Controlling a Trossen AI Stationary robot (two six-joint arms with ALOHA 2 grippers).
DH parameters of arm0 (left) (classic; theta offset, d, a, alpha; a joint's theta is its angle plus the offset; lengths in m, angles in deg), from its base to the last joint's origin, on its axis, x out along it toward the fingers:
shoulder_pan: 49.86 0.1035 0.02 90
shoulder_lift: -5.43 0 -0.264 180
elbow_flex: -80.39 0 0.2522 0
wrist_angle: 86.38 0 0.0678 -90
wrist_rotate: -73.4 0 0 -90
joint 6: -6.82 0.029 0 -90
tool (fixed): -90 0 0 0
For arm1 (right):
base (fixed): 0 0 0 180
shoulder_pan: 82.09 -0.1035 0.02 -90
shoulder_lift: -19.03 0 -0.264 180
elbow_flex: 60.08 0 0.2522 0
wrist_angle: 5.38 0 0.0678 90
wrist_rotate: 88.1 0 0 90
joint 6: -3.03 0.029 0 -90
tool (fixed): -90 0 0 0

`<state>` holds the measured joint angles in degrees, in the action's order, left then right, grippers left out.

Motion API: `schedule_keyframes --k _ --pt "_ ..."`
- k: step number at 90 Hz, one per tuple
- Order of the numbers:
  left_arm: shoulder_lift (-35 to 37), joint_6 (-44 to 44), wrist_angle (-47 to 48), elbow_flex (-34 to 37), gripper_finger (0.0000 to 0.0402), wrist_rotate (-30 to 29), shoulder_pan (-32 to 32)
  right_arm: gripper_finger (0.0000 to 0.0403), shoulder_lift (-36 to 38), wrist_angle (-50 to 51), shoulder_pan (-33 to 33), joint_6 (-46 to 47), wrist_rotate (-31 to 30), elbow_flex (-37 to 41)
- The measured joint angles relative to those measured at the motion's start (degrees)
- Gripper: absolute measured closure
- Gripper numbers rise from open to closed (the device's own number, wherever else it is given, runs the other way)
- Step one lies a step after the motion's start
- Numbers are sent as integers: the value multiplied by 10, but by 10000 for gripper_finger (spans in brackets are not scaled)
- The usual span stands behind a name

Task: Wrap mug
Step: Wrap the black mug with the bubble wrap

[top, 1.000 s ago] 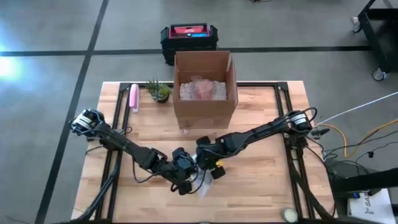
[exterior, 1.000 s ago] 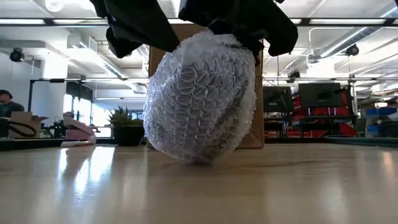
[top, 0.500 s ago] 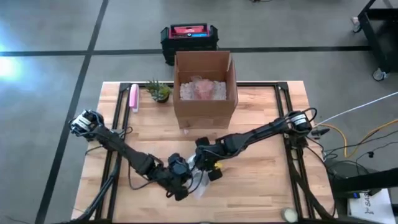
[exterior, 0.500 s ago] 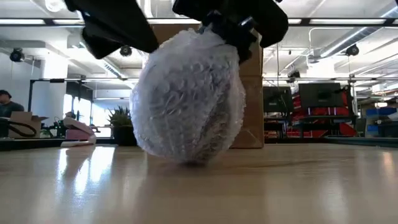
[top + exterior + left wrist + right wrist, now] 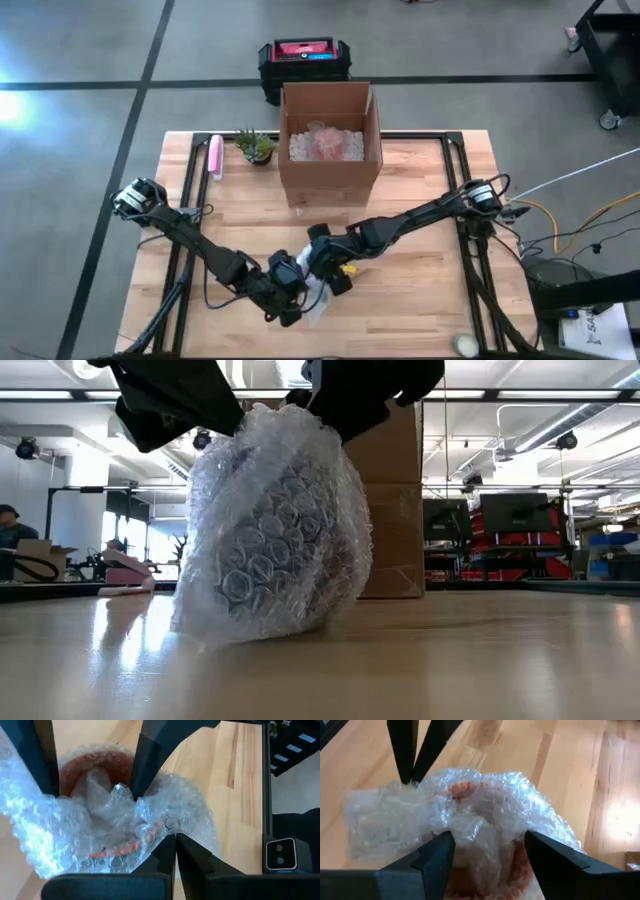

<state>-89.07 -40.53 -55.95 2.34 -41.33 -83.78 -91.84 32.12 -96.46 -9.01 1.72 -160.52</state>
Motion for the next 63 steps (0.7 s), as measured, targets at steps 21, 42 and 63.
schedule_keyframes --k 21,42,63 --pt "0 -9 -3 0 402 5 -2 197 9 39 0 -12 0 -22" --pt "0 -3 -6 0 402 6 -2 212 21 94 0 -8 0 -35" --pt "0 -1 -11 -12 402 -1 -2 231 23 130 -2 -8 2 -34"
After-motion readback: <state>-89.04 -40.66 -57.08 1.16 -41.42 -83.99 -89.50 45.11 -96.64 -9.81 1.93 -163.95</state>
